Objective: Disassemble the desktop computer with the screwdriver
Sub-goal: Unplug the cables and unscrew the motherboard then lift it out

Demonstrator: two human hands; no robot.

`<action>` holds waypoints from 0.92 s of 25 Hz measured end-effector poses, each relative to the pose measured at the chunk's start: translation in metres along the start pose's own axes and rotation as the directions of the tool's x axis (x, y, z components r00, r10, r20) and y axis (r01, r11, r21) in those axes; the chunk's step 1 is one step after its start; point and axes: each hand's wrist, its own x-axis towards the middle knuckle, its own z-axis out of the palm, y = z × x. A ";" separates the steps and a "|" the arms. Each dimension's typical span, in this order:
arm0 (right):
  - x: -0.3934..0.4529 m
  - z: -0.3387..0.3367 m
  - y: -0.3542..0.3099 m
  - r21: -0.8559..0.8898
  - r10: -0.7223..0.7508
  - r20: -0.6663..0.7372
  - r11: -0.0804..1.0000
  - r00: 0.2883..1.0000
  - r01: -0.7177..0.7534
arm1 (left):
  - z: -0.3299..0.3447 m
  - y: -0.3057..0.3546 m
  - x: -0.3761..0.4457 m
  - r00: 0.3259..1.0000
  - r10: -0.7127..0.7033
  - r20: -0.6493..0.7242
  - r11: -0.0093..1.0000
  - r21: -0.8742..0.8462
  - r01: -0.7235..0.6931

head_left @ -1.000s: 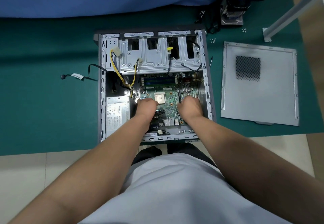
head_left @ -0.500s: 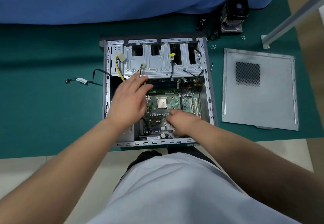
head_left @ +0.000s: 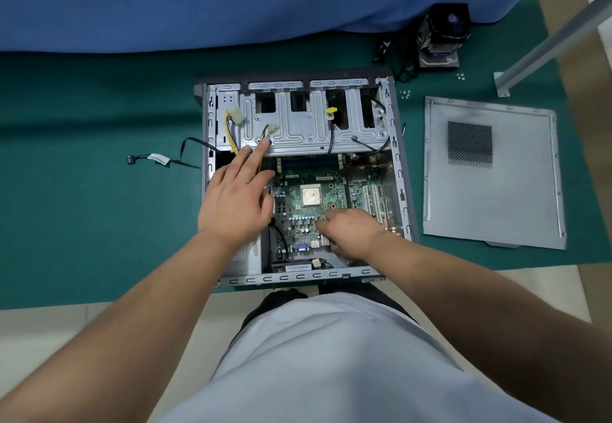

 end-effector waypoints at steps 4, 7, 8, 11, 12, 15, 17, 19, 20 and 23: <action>-0.008 -0.004 0.001 0.015 0.023 -0.061 1.000 0.998 -0.022 | 0.001 0.002 0.001 1.000 0.010 -0.001 1.000 -0.003 -0.010; -0.014 -0.008 0.000 0.062 0.055 -0.094 0.997 0.994 -0.049 | 0.002 -0.001 0.002 1.000 0.015 -0.005 1.000 0.000 -0.015; -0.016 -0.011 -0.001 0.080 0.064 -0.107 0.995 0.992 -0.055 | 0.002 -0.001 0.002 1.000 0.020 -0.005 1.000 0.001 -0.020; -0.022 -0.021 -0.002 0.150 0.082 -0.162 0.987 0.983 -0.057 | 0.001 -0.001 0.001 1.000 0.031 0.004 0.999 -0.023 -0.031; -0.024 -0.026 -0.002 0.177 0.084 -0.182 0.983 0.980 -0.051 | 0.000 0.000 0.001 0.999 0.033 0.007 0.999 -0.043 -0.032; -0.031 -0.039 -0.002 0.223 0.093 -0.204 0.974 0.975 -0.046 | -0.007 0.000 0.001 1.000 0.015 -0.003 0.984 -0.175 -0.015; -0.038 -0.046 -0.004 0.241 0.096 -0.181 0.969 0.979 -0.051 | -0.012 -0.001 0.000 0.999 -0.024 -0.040 0.938 -0.346 0.009; -0.047 -0.055 -0.007 0.261 0.090 -0.164 0.964 0.982 -0.045 | -0.017 -0.003 -0.002 0.994 -0.089 -0.064 0.841 -0.539 0.041; -0.052 -0.060 -0.008 0.279 0.087 -0.163 0.959 0.983 -0.039 | -0.020 -0.004 -0.003 0.989 -0.143 -0.047 0.770 -0.633 0.082; -0.062 -0.078 -0.015 0.324 0.096 -0.159 0.945 0.983 -0.041 | -0.038 0.000 0.003 0.923 -0.359 0.140 0.435 -0.850 0.298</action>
